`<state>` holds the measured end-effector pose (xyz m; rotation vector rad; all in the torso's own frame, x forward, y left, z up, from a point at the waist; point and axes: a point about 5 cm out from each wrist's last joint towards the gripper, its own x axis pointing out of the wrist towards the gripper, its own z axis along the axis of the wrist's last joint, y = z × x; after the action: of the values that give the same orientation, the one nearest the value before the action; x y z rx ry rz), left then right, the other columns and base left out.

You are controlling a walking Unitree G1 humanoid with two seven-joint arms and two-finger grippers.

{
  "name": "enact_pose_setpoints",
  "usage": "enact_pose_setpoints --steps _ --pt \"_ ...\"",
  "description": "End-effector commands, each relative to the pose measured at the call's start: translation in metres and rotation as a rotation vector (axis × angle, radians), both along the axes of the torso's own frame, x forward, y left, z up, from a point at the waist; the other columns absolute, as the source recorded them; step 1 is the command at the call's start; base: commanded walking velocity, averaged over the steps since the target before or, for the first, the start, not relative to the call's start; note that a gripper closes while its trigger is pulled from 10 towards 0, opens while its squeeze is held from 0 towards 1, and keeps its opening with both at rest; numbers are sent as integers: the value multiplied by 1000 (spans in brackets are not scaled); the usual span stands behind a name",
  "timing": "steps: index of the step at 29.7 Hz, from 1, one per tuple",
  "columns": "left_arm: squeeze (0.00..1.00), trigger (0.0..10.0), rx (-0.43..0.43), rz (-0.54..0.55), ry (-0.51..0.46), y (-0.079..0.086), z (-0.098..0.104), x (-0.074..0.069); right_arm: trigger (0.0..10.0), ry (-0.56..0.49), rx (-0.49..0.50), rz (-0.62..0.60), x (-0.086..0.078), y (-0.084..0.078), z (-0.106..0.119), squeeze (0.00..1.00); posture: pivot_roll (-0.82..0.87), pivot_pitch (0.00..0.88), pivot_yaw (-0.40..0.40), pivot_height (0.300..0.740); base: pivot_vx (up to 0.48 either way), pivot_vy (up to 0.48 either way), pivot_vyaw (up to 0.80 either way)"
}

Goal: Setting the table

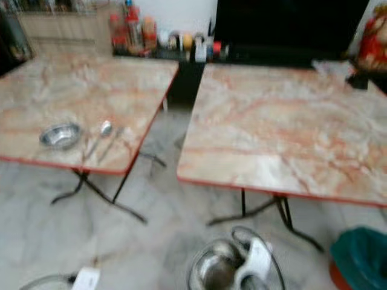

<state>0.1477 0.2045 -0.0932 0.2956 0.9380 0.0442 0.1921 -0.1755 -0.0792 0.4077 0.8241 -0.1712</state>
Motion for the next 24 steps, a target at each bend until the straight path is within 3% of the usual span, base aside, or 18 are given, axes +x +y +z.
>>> enact_pose_setpoints --steps 1,16,21,24 --pt "0 10000 -15 -5 9 -6 -2 -2 10000 -17 -20 -7 5 -8 3 0 58 0 -19 740 255 -326 0" --pt "0 10000 -25 -2 1 -6 -1 -1 10000 -12 -17 -27 4 -9 3 0 55 0 -11 740 255 -327 0" --pt "0 10000 -45 -1 12 -6 -3 -4 10000 8 -25 -45 1 -11 1 0 54 0 -6 740 0 0 0" --pt "0 10000 -39 2 10 -4 -2 -5 10000 17 -25 -53 -1 -13 0 0 53 0 -3 740 0 0 -723"
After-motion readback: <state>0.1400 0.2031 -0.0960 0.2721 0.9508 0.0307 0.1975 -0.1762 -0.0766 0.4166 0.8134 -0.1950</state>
